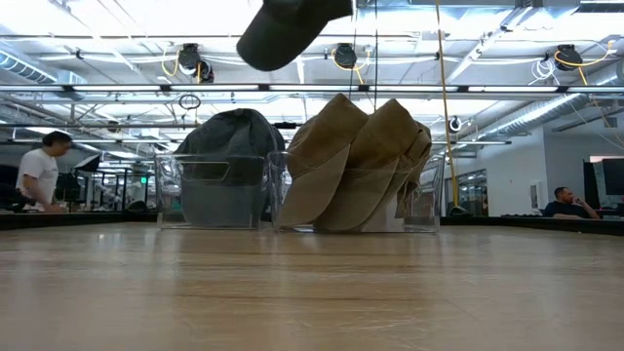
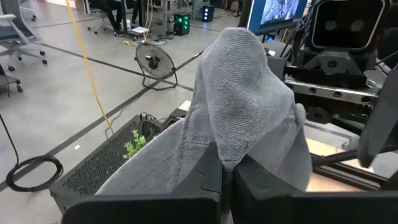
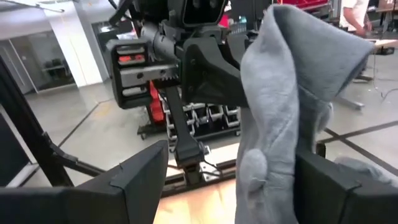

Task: Pick & Place hat
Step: Put the blue cap into the left transparent bin

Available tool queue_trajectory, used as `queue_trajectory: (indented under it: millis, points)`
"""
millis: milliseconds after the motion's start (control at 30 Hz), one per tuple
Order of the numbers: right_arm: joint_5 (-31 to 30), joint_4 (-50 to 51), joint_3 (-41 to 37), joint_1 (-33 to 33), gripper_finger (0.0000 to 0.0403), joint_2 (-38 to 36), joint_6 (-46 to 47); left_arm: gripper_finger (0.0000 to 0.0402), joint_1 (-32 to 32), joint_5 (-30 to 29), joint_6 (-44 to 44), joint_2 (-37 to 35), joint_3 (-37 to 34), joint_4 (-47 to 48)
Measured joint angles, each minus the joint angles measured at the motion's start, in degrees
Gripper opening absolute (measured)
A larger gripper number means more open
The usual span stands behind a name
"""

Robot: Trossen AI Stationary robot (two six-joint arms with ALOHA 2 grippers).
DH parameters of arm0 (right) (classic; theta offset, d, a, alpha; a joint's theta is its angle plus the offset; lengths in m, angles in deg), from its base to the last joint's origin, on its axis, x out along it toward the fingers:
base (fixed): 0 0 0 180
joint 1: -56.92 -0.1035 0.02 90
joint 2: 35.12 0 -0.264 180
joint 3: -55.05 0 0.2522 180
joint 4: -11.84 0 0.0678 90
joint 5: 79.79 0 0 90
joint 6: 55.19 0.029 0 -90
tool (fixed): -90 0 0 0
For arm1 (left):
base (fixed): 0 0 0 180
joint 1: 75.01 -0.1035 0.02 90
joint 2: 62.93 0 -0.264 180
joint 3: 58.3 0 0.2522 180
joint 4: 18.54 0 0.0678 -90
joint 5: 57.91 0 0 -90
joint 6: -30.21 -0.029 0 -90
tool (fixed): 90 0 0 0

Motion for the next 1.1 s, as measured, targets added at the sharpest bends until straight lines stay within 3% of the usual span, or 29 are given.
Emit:
queue_trajectory:
  millis: [167, 433, 733, 1100]
  points:
    - [0.0, -0.1, 0.0, 0.0, 0.0265, -0.3, 0.1, 0.0002, 0.0, -0.4, -0.2, 1.6, 2.1, 0.9]
    - [0.1, -0.2, 0.0, -0.1, 0.0192, -0.4, 0.2, 0.0002, -0.1, -1.9, 0.0, 0.9, 2.2, 1.4]
    - [0.2, -0.8, 0.0, -0.1, 0.0016, -0.4, -2.5, 0.0002, 0.0, -1.9, 0.2, 0.9, 2.2, 3.1]
    - [0.1, -0.6, 0.0, -0.1, 0.0004, -1.8, -5.4, 0.0020, -0.3, -0.6, 0.0, 0.9, 2.2, 3.5]
